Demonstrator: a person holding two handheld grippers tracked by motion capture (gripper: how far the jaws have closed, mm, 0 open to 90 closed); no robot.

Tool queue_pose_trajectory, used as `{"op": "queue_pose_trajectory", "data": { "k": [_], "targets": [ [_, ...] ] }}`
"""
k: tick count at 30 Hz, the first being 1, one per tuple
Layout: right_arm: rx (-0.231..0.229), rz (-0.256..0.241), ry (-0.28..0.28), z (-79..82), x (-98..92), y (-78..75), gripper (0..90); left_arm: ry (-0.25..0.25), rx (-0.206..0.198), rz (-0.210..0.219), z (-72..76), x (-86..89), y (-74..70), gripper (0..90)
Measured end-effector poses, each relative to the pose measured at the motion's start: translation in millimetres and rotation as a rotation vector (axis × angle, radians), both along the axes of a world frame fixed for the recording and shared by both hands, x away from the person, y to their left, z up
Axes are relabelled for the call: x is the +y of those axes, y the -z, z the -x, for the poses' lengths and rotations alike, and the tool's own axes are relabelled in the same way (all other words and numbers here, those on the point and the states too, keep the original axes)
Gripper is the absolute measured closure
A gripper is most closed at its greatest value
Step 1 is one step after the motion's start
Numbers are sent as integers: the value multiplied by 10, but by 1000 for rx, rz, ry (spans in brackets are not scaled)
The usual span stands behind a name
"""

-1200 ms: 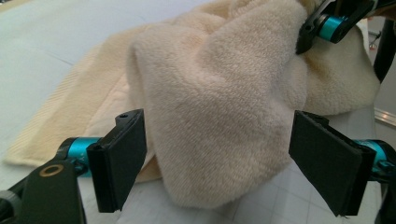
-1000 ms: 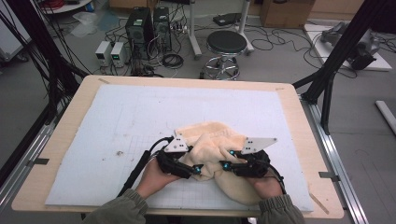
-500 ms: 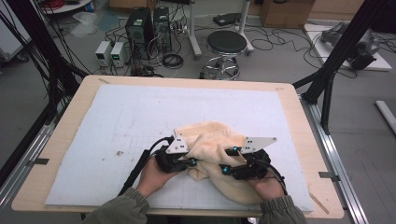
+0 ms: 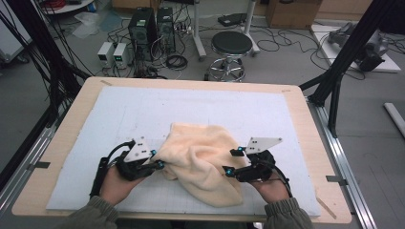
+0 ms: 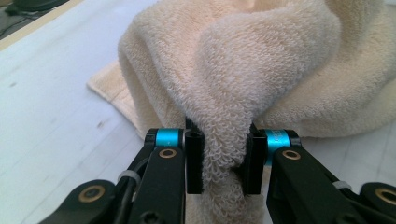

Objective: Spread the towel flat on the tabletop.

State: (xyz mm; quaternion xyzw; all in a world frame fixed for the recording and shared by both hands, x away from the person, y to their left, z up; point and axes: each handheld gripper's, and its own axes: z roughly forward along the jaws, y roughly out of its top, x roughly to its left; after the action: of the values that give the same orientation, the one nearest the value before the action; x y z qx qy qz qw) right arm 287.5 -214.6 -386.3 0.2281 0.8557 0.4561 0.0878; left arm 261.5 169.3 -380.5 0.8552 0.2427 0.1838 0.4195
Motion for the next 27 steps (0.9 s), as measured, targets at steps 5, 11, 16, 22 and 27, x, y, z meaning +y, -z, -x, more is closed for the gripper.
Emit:
{"op": "queue_pose_trajectory", "data": {
  "k": [5, 11, 16, 22, 27],
  "targets": [
    [-15, 12, -11, -58, 98, -58, 357, -14, -6, -5, 259, 235, -22, 761],
    [-8, 25, -30, -166, 192, -49, 362, -22, 6, -4, 489, 388, -23, 759],
    [57, 64, -75, -264, 354, 172, 444, 17, 40, 17, 491, 405, 34, 690],
    [72, 139, -196, -290, 458, 315, 817, 23, 20, 66, 479, 562, -145, 512],
    [34, 100, -160, -336, 330, 119, 822, 3, -23, 97, 314, 657, -359, 475]
  ]
}}
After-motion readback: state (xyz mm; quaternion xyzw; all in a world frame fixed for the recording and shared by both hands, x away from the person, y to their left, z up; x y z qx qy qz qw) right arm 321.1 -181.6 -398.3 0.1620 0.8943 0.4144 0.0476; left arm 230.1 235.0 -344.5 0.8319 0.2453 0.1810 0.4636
